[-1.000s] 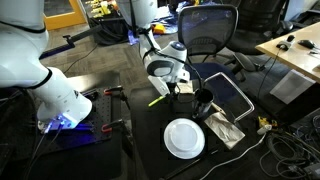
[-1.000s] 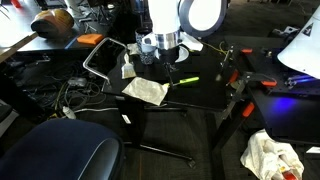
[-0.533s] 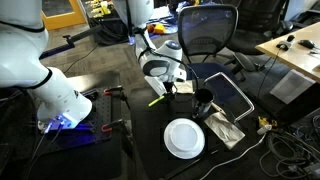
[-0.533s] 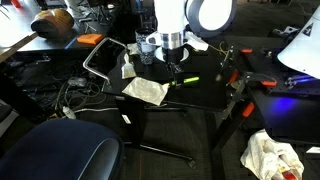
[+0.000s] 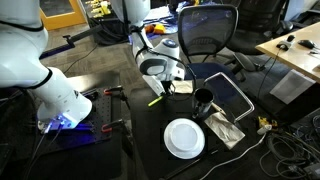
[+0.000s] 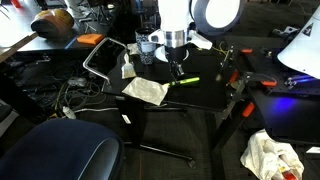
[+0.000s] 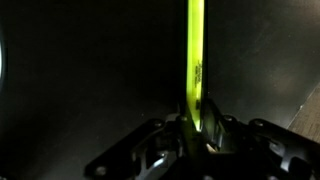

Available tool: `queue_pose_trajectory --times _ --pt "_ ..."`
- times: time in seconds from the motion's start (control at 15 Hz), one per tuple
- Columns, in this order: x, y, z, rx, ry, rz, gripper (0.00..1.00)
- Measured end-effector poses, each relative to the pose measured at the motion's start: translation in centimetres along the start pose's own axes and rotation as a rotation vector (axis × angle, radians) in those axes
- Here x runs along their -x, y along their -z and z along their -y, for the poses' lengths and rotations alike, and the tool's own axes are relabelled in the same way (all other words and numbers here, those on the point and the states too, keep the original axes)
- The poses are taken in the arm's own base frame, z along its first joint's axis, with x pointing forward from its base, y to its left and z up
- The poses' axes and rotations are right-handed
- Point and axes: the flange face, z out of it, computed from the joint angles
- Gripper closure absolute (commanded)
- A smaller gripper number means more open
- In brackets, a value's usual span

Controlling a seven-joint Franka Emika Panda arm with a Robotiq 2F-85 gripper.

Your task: Put the marker in the black cup

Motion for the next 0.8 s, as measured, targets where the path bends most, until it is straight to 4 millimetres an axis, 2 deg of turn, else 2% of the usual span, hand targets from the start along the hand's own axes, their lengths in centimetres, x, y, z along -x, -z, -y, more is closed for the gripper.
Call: queue_pose_trajectory --times 0.2,0.33,0.8 --pt "-0.1 0.8 0.5 0.0 -0.014 -0.015 0.95" --pt "-0.4 2.3 1.0 0.003 -0.041 -0.042 0.95" --pt "-1.9 11.2 1.5 0.05 -0.142 -0.221 0.95"
